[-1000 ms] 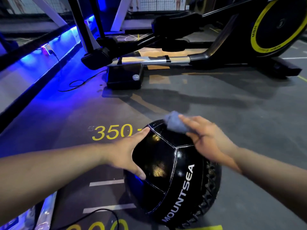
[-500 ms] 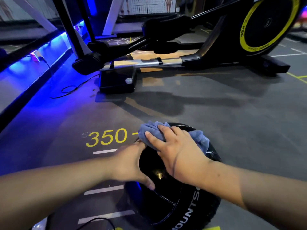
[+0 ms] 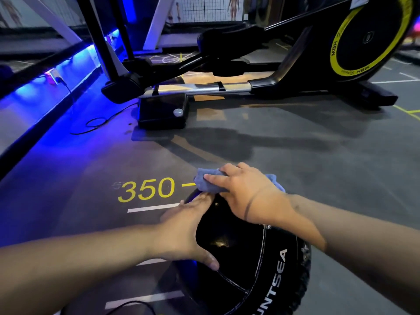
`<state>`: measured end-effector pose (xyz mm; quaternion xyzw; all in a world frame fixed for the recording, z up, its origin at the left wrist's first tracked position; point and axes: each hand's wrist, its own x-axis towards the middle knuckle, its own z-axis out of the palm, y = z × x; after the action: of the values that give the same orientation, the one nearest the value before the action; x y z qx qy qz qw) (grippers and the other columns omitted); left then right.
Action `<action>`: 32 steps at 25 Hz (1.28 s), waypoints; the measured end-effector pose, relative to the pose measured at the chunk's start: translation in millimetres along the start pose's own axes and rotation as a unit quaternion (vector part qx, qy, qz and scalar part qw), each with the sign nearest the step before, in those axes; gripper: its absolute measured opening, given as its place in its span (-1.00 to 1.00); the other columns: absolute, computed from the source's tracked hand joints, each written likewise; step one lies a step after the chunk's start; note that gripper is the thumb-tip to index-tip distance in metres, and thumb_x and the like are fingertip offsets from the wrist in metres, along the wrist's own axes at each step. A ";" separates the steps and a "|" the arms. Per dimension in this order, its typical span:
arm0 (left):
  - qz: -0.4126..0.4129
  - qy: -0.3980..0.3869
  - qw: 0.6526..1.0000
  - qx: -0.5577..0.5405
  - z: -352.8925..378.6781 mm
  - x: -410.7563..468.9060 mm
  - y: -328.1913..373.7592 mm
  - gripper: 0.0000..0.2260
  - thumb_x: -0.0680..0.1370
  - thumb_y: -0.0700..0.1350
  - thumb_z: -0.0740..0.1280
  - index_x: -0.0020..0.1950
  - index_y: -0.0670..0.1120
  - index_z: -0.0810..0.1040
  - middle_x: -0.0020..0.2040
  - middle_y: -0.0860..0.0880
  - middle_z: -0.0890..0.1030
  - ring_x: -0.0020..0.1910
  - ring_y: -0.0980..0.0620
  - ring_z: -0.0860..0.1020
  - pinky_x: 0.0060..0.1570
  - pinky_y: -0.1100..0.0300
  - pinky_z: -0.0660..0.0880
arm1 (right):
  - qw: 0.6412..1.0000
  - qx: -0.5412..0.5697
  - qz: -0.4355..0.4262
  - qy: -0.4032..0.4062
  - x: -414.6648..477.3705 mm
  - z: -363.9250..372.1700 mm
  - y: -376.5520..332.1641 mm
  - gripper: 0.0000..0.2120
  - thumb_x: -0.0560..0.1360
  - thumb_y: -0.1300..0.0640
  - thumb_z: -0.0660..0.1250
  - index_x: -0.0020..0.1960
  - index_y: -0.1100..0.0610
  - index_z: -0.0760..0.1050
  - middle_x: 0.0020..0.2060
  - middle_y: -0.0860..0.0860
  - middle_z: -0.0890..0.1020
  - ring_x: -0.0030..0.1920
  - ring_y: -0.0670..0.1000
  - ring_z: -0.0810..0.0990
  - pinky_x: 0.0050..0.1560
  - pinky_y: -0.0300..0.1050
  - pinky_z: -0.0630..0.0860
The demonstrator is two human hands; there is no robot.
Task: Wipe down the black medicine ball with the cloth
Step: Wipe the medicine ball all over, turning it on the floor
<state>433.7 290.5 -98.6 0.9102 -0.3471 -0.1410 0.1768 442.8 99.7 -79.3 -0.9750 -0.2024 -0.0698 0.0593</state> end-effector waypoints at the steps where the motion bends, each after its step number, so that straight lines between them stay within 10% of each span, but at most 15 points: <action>1: 0.002 -0.010 1.000 0.005 0.8 -0.6 0.3 0.28 0.12 0.34 0.57 0.59 0.04 -0.15 0.58 0.20 0.01 0.55 0.22 0.00 0.53 0.12 0.01 | 1.000 0.001 0.018 -0.005 4.1 0.6 8.9 -0.54 0.52 0.06 0.23 0.40 -0.15 0.35 0.19 0.05 0.49 0.10 0.20 0.48 0.14 0.10 0.46; 6: 0.015 -0.049 0.998 0.032 4.9 -1.8 9.6 0.32 0.16 0.34 0.55 0.57 0.05 -0.33 0.57 0.22 -0.29 0.51 0.32 -0.23 0.55 -0.02 -0.14 | 0.980 0.059 0.159 -0.108 20.4 -5.2 75.0 -0.58 0.53 0.12 0.24 0.36 -0.11 0.44 0.28 0.02 0.55 0.27 0.13 0.51 0.25 -0.11 0.42; 12: -0.002 -0.060 0.998 0.030 -2.3 0.8 1.9 0.30 0.16 0.36 0.54 0.58 0.04 -0.27 0.60 0.16 -0.18 0.53 0.26 -0.19 0.54 -0.16 -0.11 | 0.994 0.092 -0.038 0.047 -24.0 3.7 40.9 -0.55 0.44 0.16 0.27 0.30 -0.10 0.51 0.11 0.00 0.57 -0.06 0.12 0.53 0.11 -0.10 0.47; 16: 0.003 -0.067 0.997 0.025 -4.5 1.0 1.9 0.30 0.17 0.37 0.52 0.56 0.09 -0.34 0.50 0.31 -0.32 0.50 0.33 -0.23 0.54 -0.13 -0.14 | 0.969 0.164 0.160 0.088 -42.0 18.7 95.1 -0.63 0.51 0.20 0.27 0.27 -0.05 0.54 0.04 0.04 0.64 0.08 0.12 0.62 0.17 -0.10 0.47; 20: -0.002 -0.067 0.998 0.007 -7.9 0.3 -8.8 0.29 0.16 0.38 0.53 0.55 0.13 -0.34 0.42 0.42 -0.37 0.46 0.40 -0.25 0.55 -0.10 -0.10 | 0.873 0.307 0.372 0.073 -60.4 20.3 97.3 -0.63 0.50 0.19 0.29 0.25 -0.08 0.56 0.07 0.01 0.66 0.16 0.09 0.60 0.15 -0.16 0.43; 26: 0.002 -0.043 0.999 0.005 -9.3 3.2 -10.0 0.12 0.09 0.41 0.52 0.55 0.18 0.09 0.53 0.26 0.17 0.50 0.23 0.17 0.50 -0.07 0.15 | 0.993 0.015 -0.033 0.114 -54.5 10.6 -11.6 -0.45 0.33 0.10 0.40 0.32 -0.08 0.46 0.21 0.06 0.55 -0.02 0.17 0.53 -0.05 0.06 0.53; 29: 0.002 -0.060 0.998 0.014 -12.5 2.5 -14.1 0.22 0.07 0.40 0.53 0.58 0.14 -0.01 0.49 0.36 0.02 0.45 0.35 0.09 0.51 0.07 0.13 | 0.994 -0.017 -0.010 0.104 -49.5 17.4 11.2 -0.43 0.38 0.09 0.30 0.39 -0.08 0.36 0.23 0.11 0.53 0.01 0.21 0.54 -0.02 0.11 0.54; 32: -0.017 -0.085 0.996 0.009 -12.6 1.2 -26.3 0.29 0.14 0.35 0.55 0.56 0.16 -0.29 0.51 0.35 -0.24 0.42 0.42 -0.11 0.48 0.28 0.00 | 0.959 0.141 0.194 0.152 -59.7 26.4 69.6 -0.57 0.49 0.11 0.27 0.36 -0.06 0.46 0.10 0.08 0.60 0.06 0.23 0.59 0.12 0.04 0.53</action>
<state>454.7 310.8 -98.5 0.9022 -0.3462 -0.2182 0.1362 419.5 17.1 -120.9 -0.9551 -0.0060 -0.1747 0.2391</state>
